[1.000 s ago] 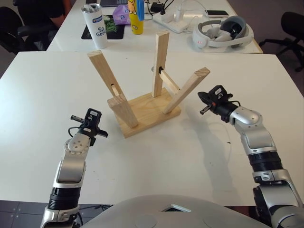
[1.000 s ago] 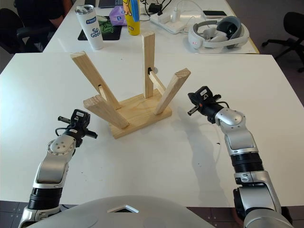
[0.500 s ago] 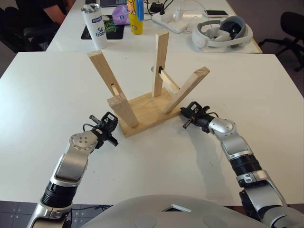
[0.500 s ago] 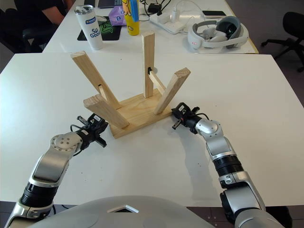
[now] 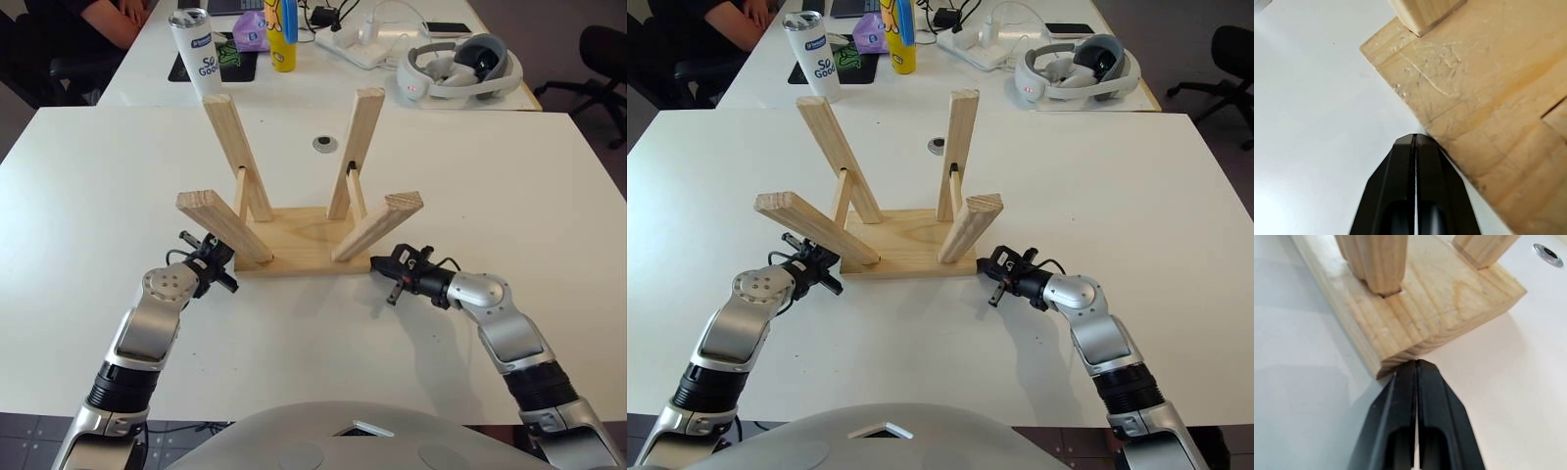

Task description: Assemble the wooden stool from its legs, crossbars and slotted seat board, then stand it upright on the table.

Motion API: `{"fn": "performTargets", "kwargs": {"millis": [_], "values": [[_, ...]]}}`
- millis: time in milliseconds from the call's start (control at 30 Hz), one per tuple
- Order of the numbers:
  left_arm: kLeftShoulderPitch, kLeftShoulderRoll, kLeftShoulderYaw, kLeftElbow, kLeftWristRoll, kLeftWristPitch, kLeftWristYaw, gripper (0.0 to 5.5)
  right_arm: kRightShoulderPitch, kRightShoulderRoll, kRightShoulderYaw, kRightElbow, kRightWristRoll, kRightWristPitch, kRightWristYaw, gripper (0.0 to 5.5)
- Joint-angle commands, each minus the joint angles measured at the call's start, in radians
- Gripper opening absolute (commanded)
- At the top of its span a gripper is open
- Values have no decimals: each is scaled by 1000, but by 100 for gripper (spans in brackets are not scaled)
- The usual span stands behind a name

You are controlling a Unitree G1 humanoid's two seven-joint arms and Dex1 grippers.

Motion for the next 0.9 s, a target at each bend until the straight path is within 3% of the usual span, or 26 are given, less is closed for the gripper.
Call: {"fn": "performTargets", "kwargs": {"millis": [33,333,467,633,900], "values": [[19,-62,-82,-8,-42,-25,-33,0,26,11,14,-107,53,43,36,2],[-11,-72,-103,-19,-24,-23,-16,0,59,-33,-10,-134,4,77,0,2],[30,7,-38,-53,2,-32,0,0,62,-78,-28,-75,-124,24,-95,2],[178,102,17,-144,8,-20,-16,0,117,-74,-65,-100,-128,23,-120,2],[143,43,-52,-152,-21,-26,-19,0,100,-34,-30,-104,-113,27,-111,2]]}}
